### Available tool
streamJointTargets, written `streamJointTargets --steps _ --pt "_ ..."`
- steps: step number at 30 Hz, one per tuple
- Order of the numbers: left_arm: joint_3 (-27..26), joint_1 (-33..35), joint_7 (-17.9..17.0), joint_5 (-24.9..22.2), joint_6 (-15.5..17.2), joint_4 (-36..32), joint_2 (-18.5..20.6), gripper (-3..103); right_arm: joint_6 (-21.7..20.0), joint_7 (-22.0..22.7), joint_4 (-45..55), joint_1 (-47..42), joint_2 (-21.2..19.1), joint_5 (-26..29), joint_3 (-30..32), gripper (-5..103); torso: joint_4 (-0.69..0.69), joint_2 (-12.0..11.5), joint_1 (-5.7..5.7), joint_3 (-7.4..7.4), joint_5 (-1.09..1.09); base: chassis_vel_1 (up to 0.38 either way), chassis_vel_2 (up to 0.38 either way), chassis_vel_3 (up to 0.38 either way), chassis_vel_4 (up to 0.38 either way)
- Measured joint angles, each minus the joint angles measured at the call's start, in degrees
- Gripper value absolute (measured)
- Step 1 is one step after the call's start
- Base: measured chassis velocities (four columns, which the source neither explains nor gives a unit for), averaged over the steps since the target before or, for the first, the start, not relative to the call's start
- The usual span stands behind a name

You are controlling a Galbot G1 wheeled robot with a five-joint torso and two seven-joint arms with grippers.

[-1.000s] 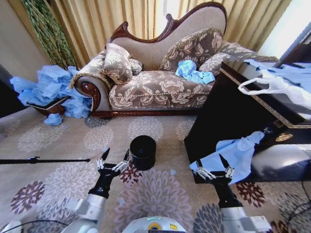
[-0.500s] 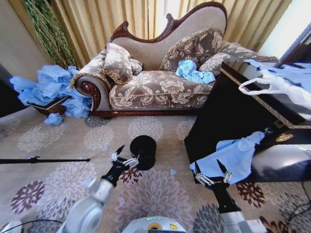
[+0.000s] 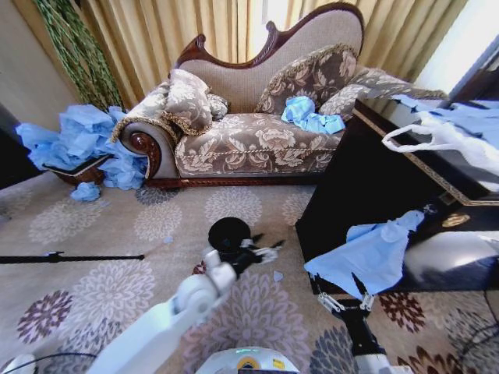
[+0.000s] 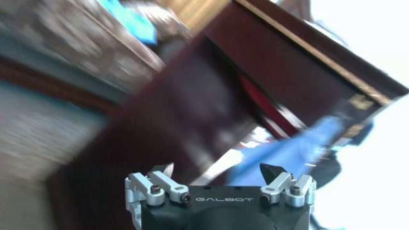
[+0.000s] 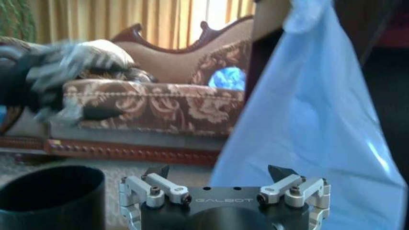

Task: Place a garbage bag over the trash bin.

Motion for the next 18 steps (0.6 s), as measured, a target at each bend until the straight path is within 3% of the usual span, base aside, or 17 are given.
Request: streamJointTargets --steps 1,4,9,18 --pt "0.0 0.0 0.0 0.0 0.0 0.0 0.0 93 0.0 0.0 0.0 0.0 0.0 0.0 0.0 100 0.0 0.0 0.0 0.0 0.0 0.0 0.0 0.0 0.0" --pt "5.58 -5.35 -1.73 -6.35 1.04 1.36 -4.78 93 0.1 -0.59 -0.22 0.02 0.0 1.59 1.04 100 0.01 0.0 0.0 0.0 0.0 0.0 0.0 0.0 0.0" --pt "9.6 -9.58 -2.98 -10.84 1.94 3.18 -9.21 93 0.15 -1.2 -0.09 -0.01 -0.21 2.07 1.06 100 0.02 0.0 0.0 0.0 0.0 0.0 0.0 0.0 0.0" --pt "11.37 -14.4 -3.36 -15.48 1.93 9.84 -16.71 85 0.13 -0.54 -0.71 -0.09 -0.01 2.42 2.72 100 0.02 0.0 -0.01 0.0 0.0 0.0 0.0 0.0 0.0"
